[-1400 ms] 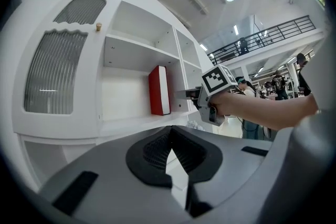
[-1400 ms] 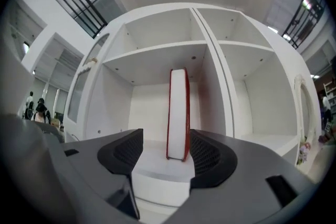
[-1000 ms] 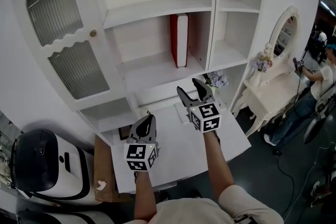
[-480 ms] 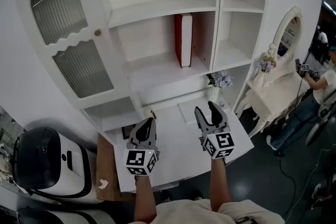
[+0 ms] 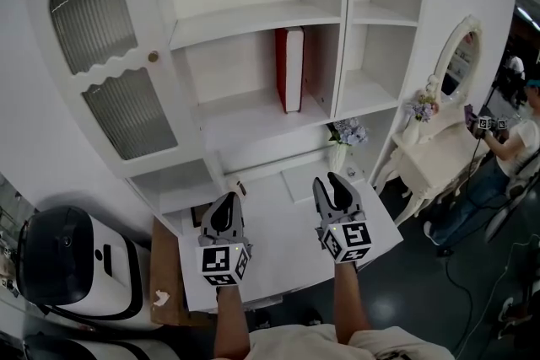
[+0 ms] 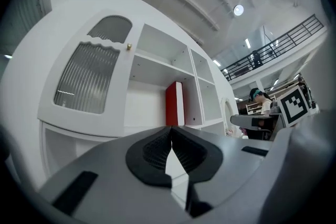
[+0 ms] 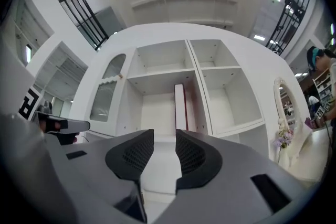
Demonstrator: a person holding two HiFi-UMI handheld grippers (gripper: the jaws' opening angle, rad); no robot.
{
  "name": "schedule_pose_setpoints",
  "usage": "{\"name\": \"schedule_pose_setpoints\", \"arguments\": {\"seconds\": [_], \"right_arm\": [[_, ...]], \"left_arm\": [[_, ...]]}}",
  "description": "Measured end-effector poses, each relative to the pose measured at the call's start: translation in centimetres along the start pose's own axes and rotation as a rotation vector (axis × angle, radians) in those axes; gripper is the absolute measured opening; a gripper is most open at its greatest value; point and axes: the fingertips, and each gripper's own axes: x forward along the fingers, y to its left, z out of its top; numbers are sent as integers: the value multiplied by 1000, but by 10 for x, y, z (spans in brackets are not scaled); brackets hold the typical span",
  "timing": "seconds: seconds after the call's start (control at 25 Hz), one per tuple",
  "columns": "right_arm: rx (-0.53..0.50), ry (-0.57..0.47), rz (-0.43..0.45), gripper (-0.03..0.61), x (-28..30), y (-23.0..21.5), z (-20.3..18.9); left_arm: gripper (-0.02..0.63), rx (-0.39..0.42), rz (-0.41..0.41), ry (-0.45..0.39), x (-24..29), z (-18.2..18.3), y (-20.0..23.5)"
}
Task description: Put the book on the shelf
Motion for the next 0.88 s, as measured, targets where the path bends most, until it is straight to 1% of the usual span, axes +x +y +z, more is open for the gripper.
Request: {"name": "schedule_pose_setpoints", "arguments": {"seconds": [0.08,0.36,0.52,0.88], "right_arm": [[-7,1,10,129,0,2,0],[10,-23,12,26,-1,2,3],[12,-14,24,25,0,7,2],[12,37,20,25,7,11,-10]], "left_arm": [[17,-2,9,-4,1,0,0],[17,11,-23,10,1,-3,-8],[17,11,-15,13,0,-3,-5],[17,21,-33,40,3,-10,-8]]}}
